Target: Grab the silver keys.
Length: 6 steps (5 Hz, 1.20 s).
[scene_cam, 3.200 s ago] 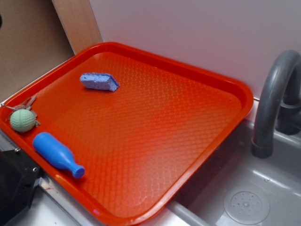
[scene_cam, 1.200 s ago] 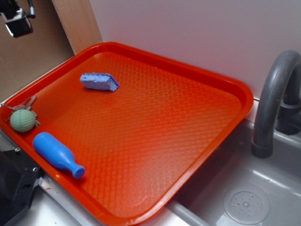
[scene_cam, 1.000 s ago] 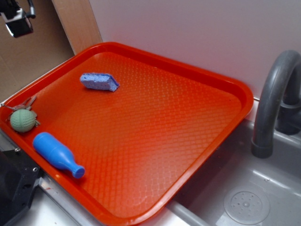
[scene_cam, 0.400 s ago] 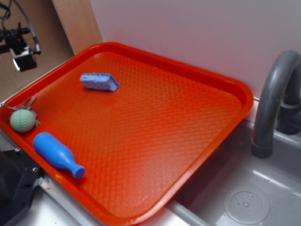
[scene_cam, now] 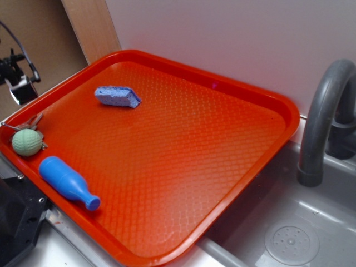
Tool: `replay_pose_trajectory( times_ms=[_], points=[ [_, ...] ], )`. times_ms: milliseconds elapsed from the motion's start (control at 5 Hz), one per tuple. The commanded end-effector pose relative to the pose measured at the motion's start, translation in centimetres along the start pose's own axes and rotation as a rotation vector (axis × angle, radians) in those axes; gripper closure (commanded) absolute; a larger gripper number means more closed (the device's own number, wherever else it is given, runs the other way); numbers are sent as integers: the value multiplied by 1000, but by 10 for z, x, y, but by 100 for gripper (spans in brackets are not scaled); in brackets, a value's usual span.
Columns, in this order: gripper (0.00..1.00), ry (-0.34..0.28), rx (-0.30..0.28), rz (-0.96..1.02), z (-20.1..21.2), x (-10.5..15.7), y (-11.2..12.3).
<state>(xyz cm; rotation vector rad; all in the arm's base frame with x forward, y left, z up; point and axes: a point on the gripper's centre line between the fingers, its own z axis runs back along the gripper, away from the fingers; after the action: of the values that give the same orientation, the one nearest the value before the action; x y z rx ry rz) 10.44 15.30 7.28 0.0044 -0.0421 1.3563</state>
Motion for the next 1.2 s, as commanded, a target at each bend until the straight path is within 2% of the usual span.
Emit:
replay_pose_trajectory(
  times_ms=[0, 200, 600, 800, 1000],
  points=[
    [0, -4, -2, 3, -12, -19, 18],
    [0, -13, 2, -7, -15, -19, 19],
    [0, -76, 19, -13, -26, -5, 17],
    [1, -75, 32, -8, -38, -2, 10],
    [100, -66, 39, -7, -38, -4, 8]
  ],
)
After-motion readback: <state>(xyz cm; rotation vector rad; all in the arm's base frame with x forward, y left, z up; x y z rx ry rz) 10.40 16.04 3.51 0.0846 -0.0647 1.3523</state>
